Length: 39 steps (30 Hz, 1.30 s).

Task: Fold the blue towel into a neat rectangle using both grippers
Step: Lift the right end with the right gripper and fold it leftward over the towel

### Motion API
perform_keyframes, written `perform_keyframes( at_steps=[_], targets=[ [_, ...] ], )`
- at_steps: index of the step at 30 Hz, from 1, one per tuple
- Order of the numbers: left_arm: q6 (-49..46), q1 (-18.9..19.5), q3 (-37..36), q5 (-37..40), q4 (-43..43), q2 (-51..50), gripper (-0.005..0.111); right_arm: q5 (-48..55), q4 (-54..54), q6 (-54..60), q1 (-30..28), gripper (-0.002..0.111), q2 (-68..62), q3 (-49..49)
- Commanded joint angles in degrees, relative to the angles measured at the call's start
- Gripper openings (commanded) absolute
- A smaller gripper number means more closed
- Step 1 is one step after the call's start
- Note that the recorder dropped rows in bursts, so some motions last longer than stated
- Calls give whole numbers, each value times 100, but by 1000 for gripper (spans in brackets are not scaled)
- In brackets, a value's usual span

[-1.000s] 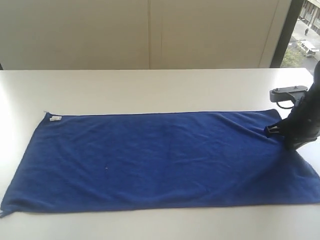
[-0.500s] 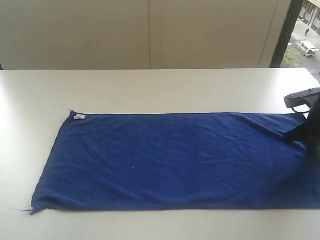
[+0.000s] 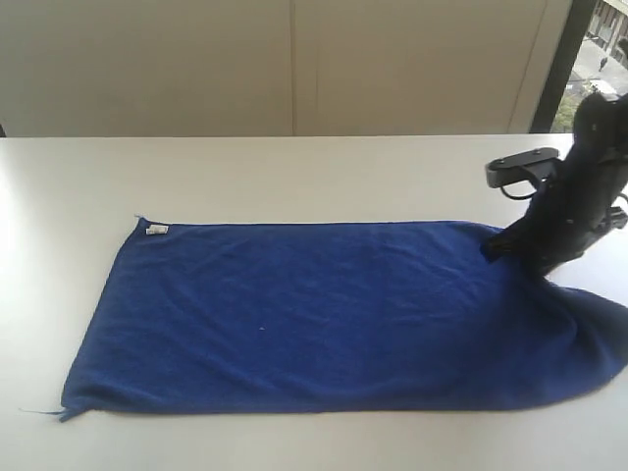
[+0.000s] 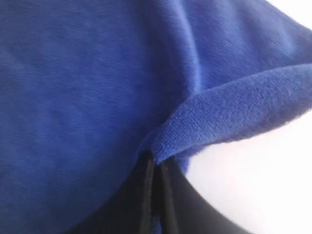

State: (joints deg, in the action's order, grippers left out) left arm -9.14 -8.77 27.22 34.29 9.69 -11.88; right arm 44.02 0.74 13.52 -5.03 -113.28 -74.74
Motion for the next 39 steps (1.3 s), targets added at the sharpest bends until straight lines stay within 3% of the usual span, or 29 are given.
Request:
perform_keyframes(
  at_steps=[1,11,26,39],
  targets=[
    [16,12,-40,5,135,51,0,-96,-141,88,523,0,65,-9],
    [16,12,-40,15,176,51,0,-397,-553,88,1628,0,65,-164],
    [27,12,-40,137,183,51,0,-477,-1441,126,2972,0,-202,-1334],
    [38,12,-40,137,183,51,0,-593,-1985,126,3770,0,-899,-2397]
  ],
)
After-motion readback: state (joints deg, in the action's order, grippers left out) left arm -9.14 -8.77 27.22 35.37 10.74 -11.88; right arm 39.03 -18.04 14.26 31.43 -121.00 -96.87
